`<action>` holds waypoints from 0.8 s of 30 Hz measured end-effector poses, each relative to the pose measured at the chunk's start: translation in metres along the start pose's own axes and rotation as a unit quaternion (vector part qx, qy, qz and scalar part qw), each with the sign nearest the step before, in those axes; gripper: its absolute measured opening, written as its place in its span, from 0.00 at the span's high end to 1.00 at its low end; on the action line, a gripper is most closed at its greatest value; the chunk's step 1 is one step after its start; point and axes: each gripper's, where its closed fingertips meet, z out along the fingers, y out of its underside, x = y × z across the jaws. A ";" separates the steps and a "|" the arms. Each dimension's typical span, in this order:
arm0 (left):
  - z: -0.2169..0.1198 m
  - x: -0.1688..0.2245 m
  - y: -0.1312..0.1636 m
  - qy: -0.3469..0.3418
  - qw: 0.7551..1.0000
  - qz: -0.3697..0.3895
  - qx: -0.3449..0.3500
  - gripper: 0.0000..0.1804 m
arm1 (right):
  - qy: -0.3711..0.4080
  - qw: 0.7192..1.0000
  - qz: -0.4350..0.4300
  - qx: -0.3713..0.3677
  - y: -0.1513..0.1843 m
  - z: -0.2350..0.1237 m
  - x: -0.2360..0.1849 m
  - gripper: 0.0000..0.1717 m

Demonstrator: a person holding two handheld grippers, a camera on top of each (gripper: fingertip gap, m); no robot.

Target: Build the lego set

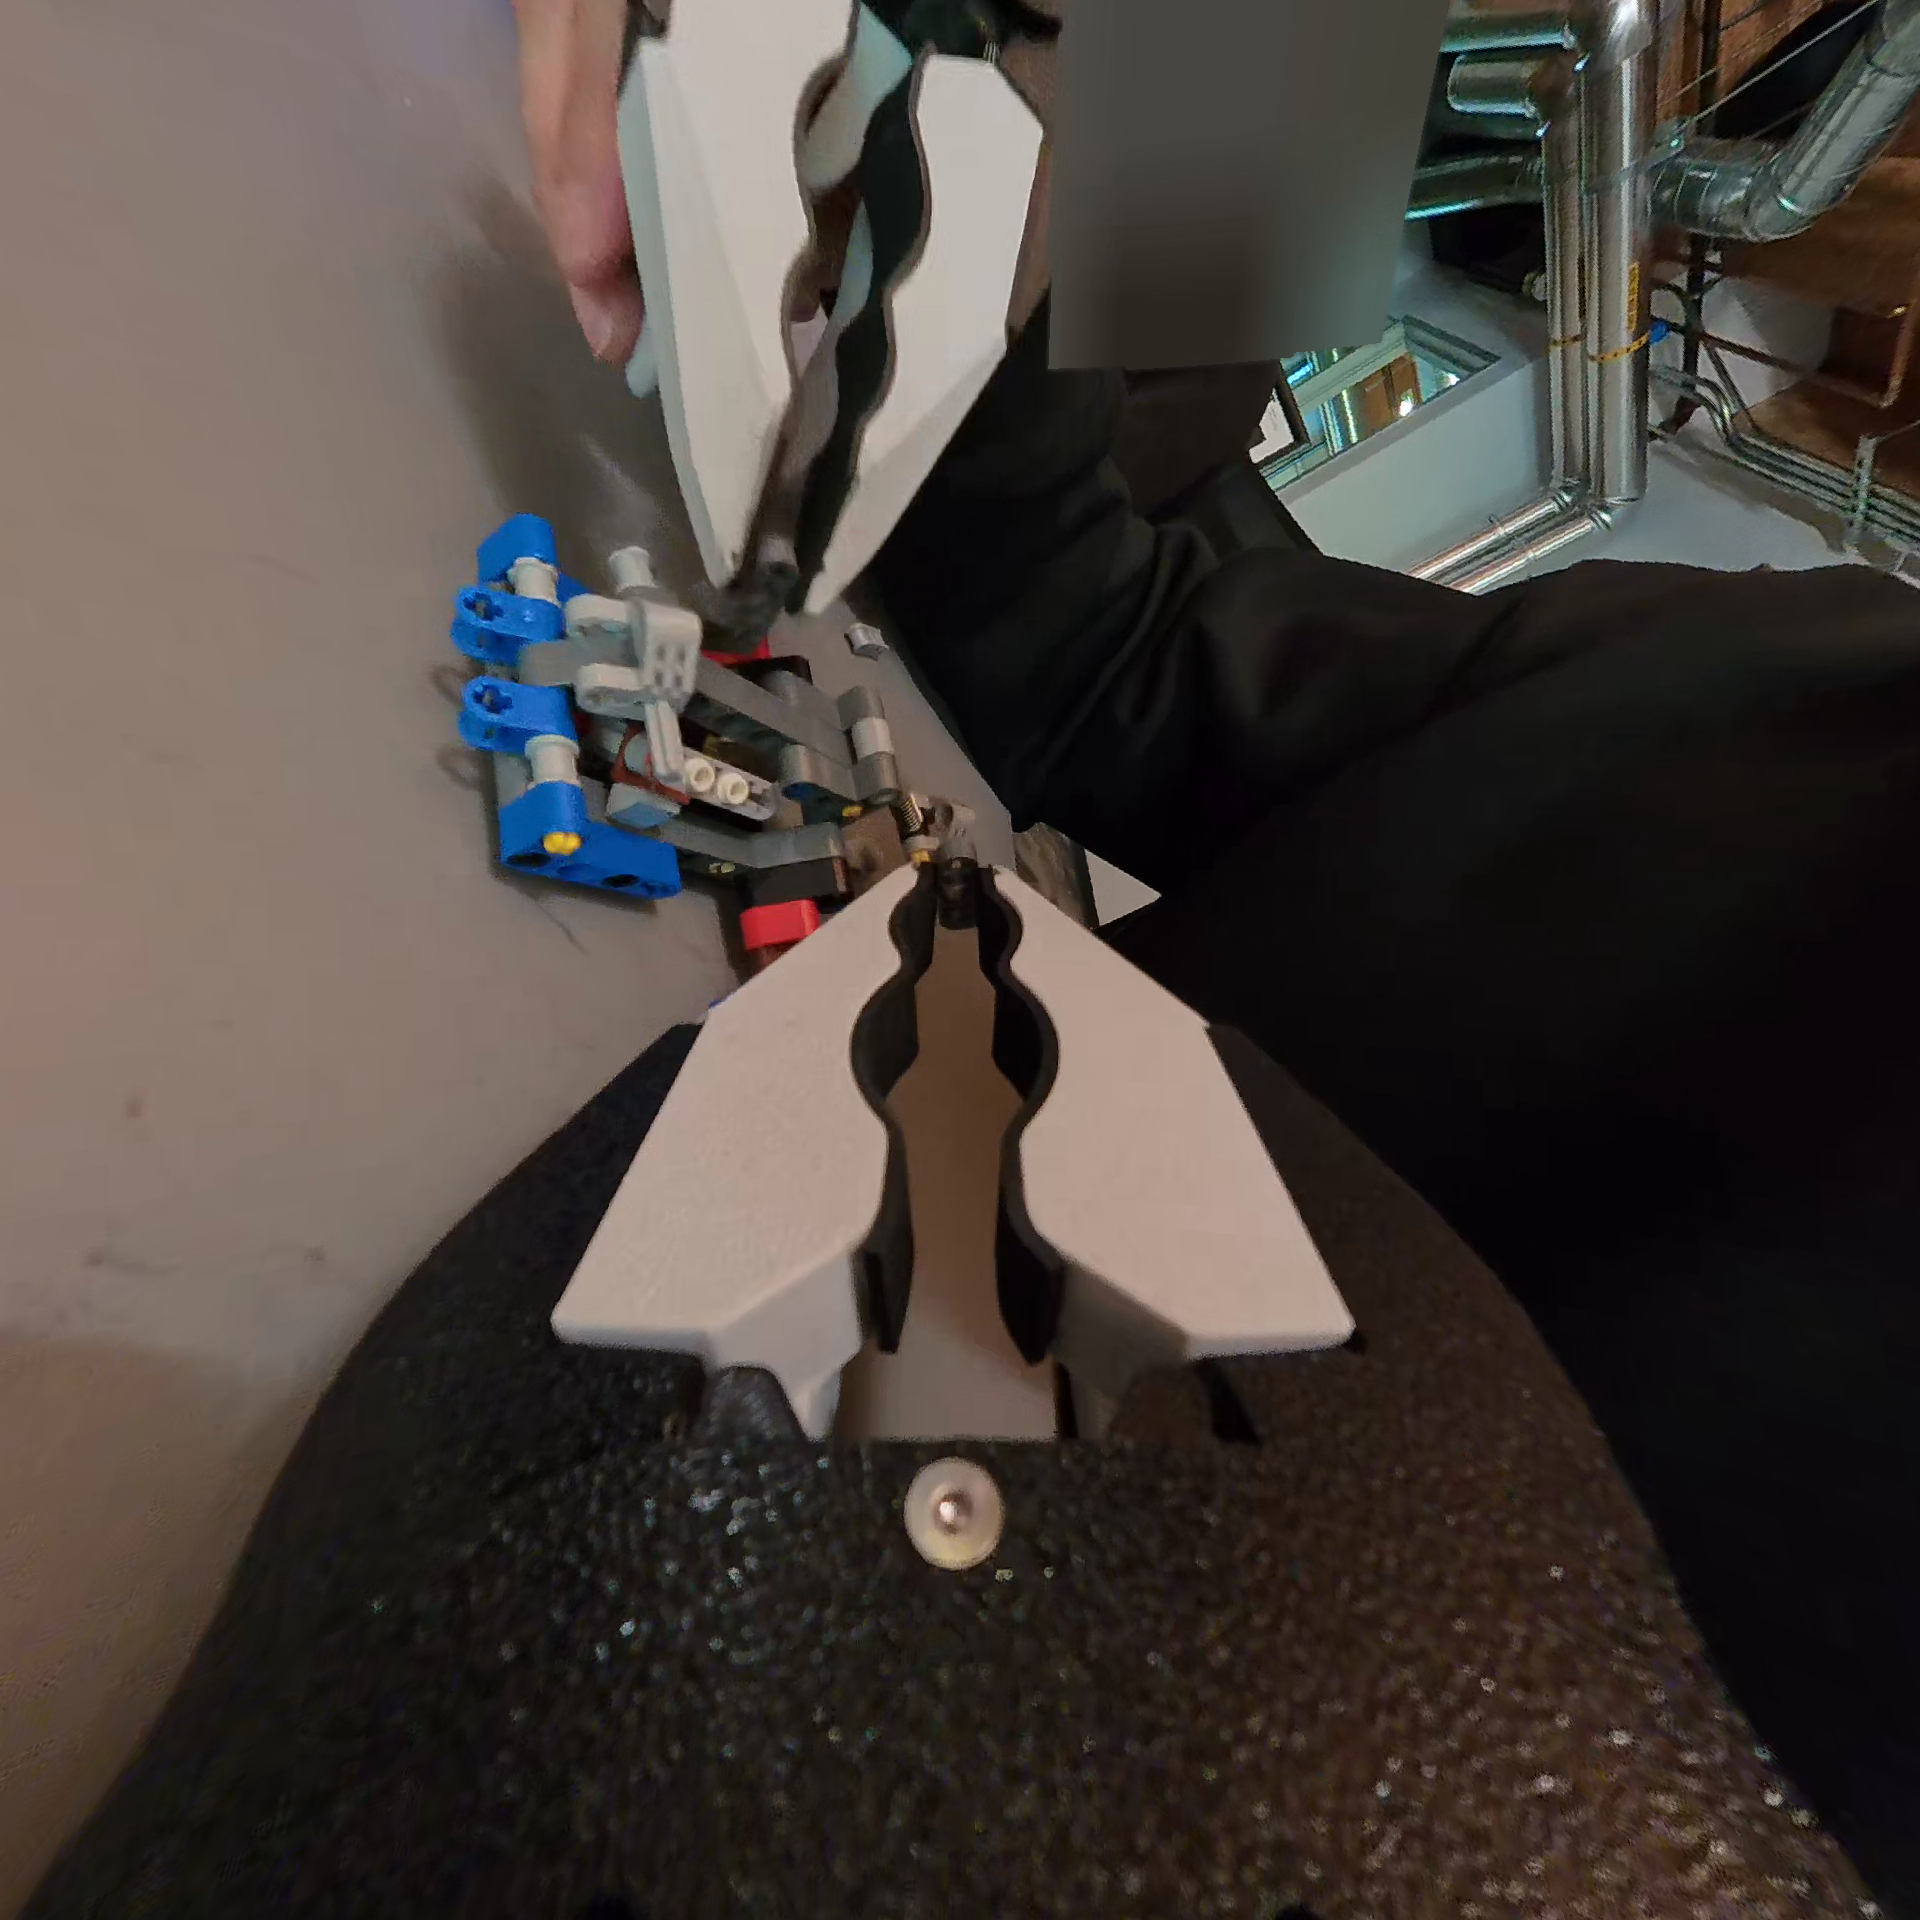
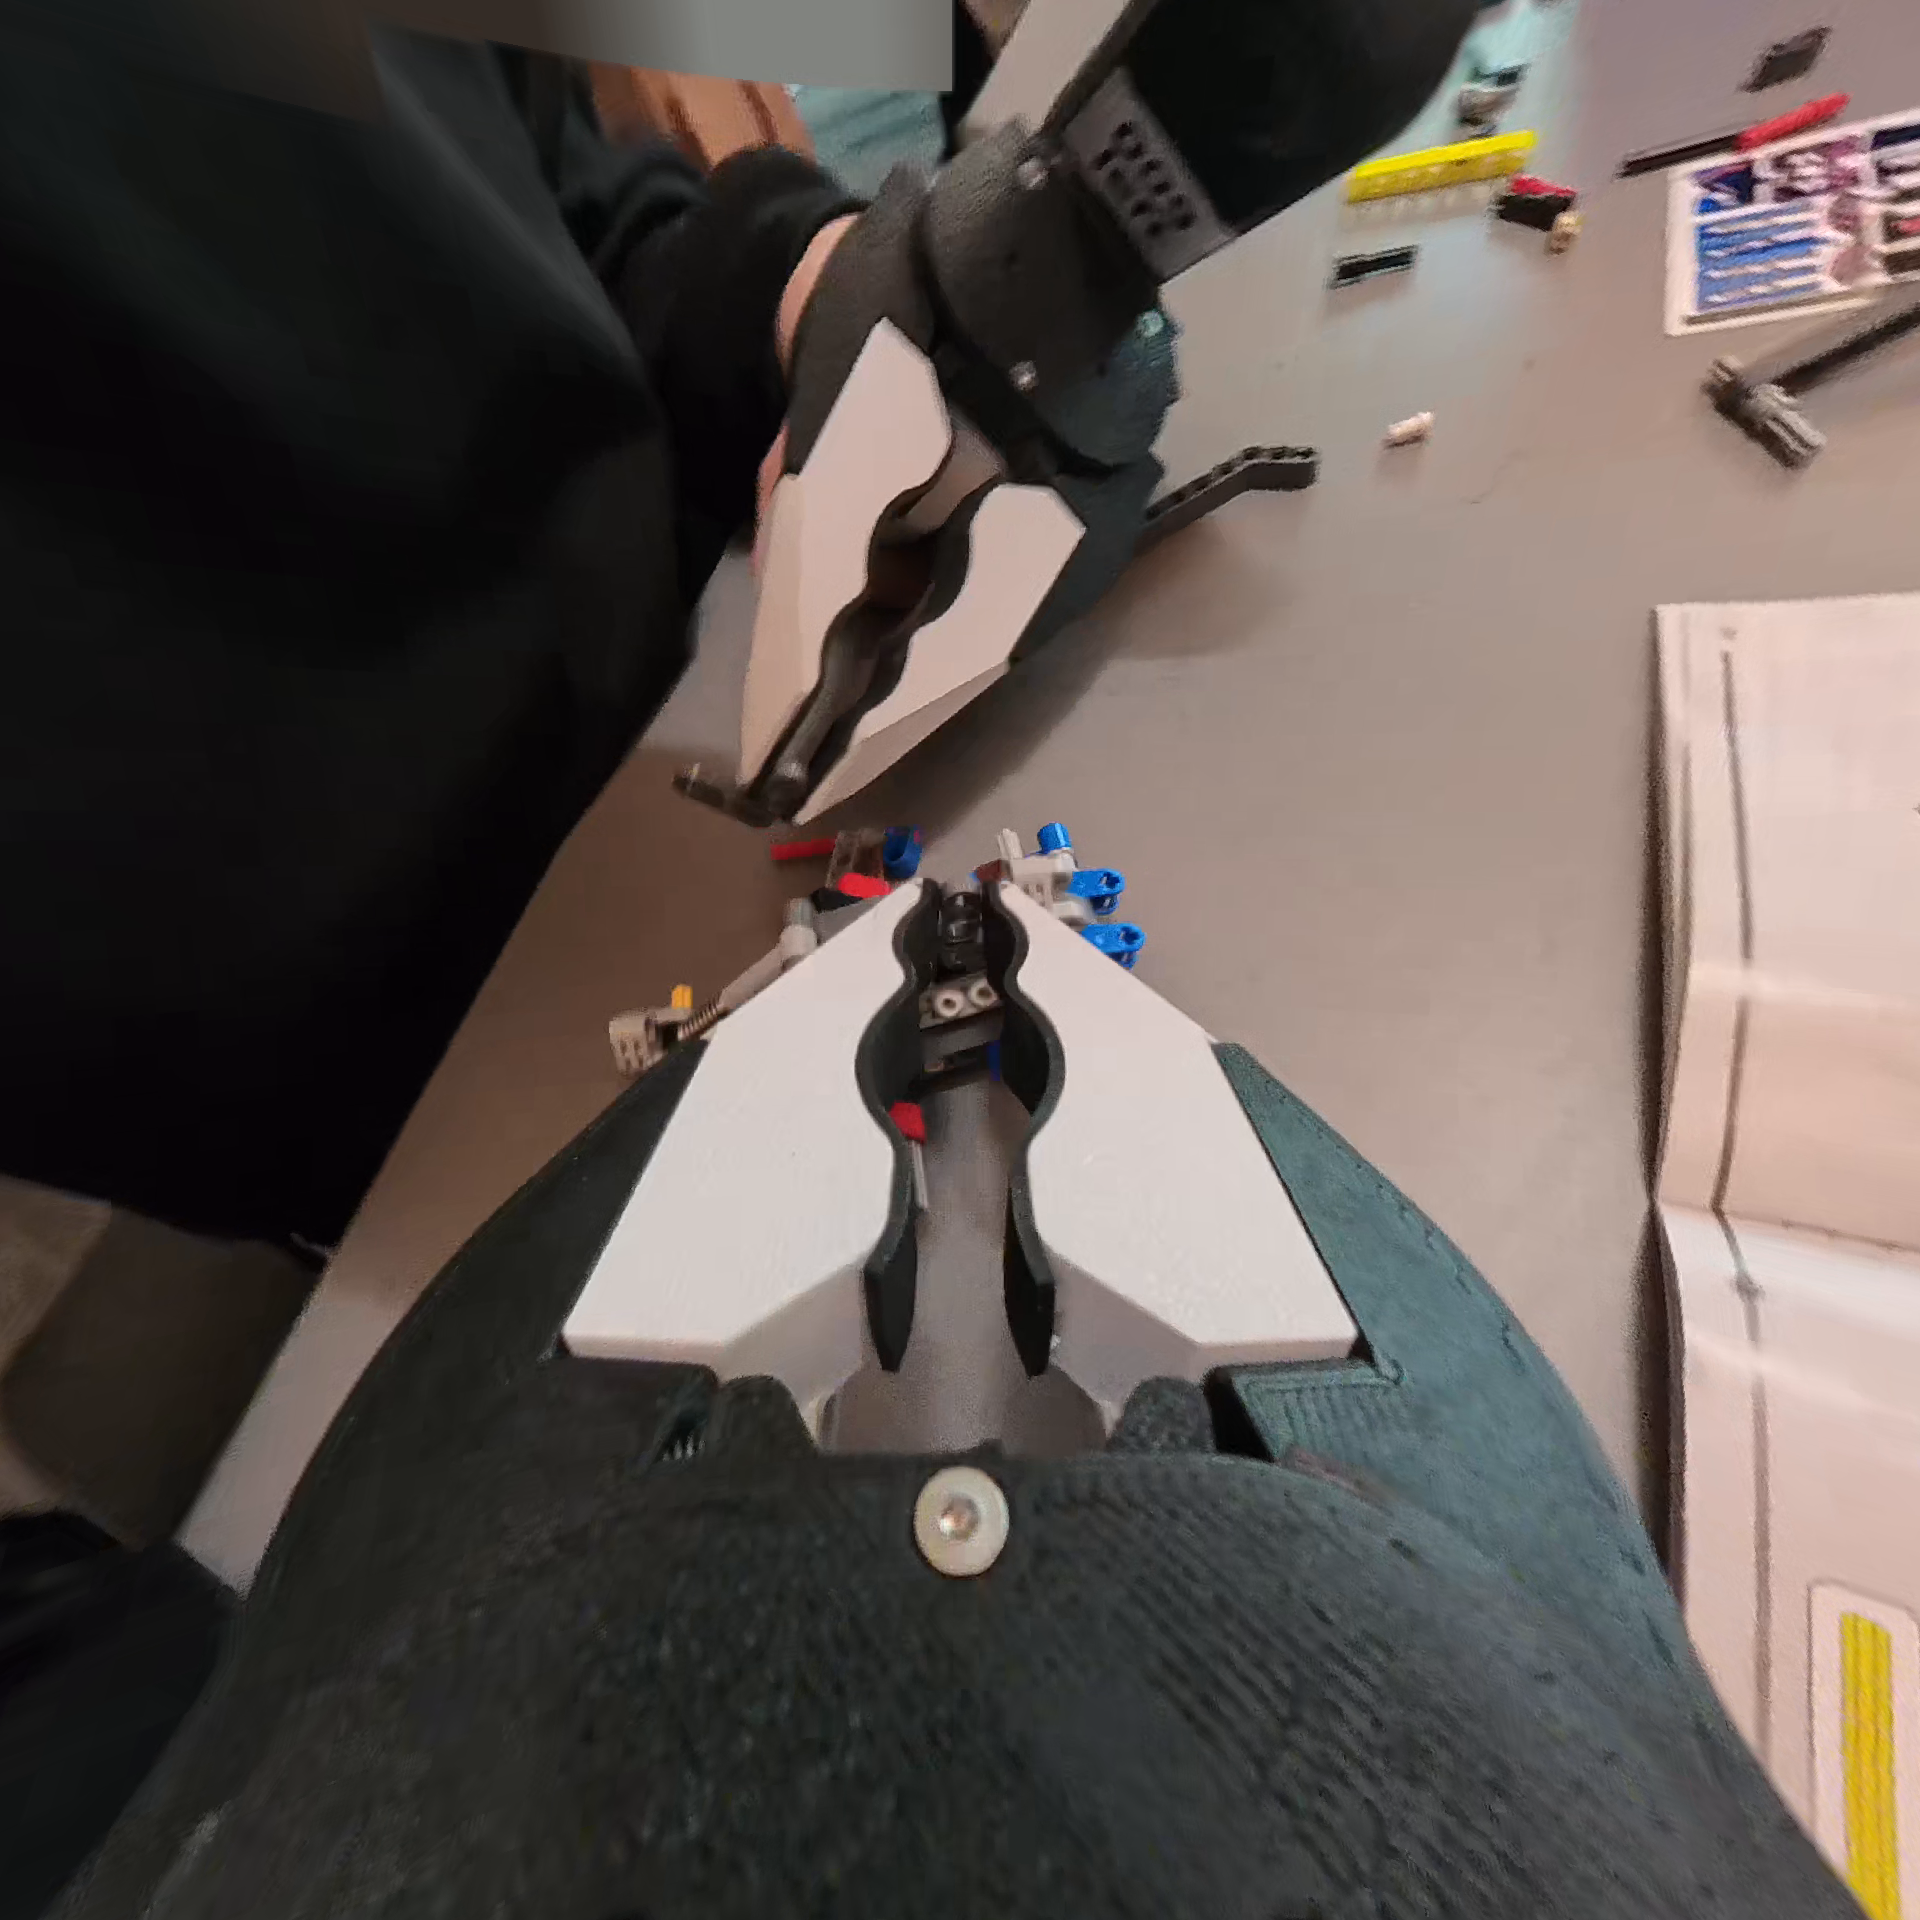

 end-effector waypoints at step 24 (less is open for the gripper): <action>0.000 -0.002 -0.001 -0.013 1.000 0.010 0.006 0.98 | 0.215 0.948 -0.232 -0.034 0.000 -0.010 -0.005 0.83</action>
